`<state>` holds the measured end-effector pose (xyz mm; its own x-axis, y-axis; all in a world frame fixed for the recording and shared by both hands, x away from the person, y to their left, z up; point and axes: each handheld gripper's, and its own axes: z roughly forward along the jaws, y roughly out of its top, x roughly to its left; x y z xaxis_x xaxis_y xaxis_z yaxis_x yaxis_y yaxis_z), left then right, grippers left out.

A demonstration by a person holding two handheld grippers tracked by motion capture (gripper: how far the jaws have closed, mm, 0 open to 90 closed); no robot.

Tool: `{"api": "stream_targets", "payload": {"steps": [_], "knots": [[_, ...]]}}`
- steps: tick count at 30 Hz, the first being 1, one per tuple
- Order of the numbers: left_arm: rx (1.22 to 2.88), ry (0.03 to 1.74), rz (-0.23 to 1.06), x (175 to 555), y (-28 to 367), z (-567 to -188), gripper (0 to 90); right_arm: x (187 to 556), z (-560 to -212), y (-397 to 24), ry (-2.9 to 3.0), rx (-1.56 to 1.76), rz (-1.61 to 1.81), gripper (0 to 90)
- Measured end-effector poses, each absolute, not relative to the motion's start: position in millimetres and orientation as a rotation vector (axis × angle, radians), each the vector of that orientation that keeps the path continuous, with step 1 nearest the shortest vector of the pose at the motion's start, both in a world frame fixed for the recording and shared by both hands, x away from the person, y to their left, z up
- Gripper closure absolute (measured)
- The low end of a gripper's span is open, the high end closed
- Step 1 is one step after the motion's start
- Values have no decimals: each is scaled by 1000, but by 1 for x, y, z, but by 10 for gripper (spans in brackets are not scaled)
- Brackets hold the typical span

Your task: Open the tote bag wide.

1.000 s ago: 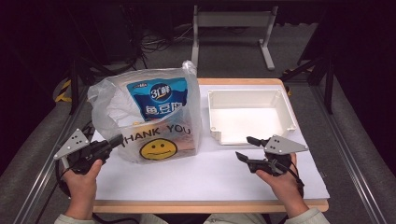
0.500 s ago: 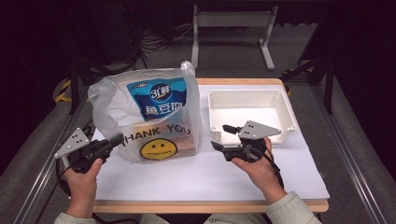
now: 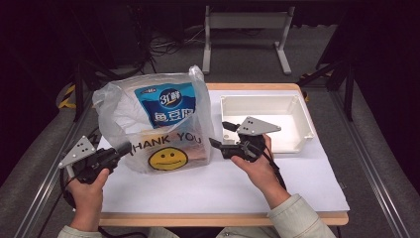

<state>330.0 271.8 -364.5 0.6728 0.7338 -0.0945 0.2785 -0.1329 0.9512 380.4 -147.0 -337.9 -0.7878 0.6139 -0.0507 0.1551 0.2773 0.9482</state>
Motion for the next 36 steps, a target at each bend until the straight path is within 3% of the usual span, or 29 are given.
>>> {"api": "stream_targets", "payload": {"steps": [7, 10, 11, 13, 16, 29, 36], "knots": [[1712, 819, 478, 331, 271, -365, 852, 389, -336, -131, 2154, 675, 1498, 347], [1714, 816, 476, 331, 271, -366, 851, 390, -336, -127, 2138, 653, 1433, 583], [1714, 816, 476, 331, 271, -365, 851, 390, -336, -127, 2138, 653, 1433, 583], [1712, 819, 479, 331, 271, -365, 850, 388, -336, -127, 2123, 627, 1413, 752], [1718, 820, 483, 331, 272, -365, 845, 386, -334, -128, 2109, 606, 1415, 887], [1732, 865, 520, 335, 278, -370, 816, 400, -343, -139, 2113, 727, 1430, 900], [1767, 890, 526, 340, 275, -376, 869, 406, -349, -137, 2130, 745, 1408, 900]]}}
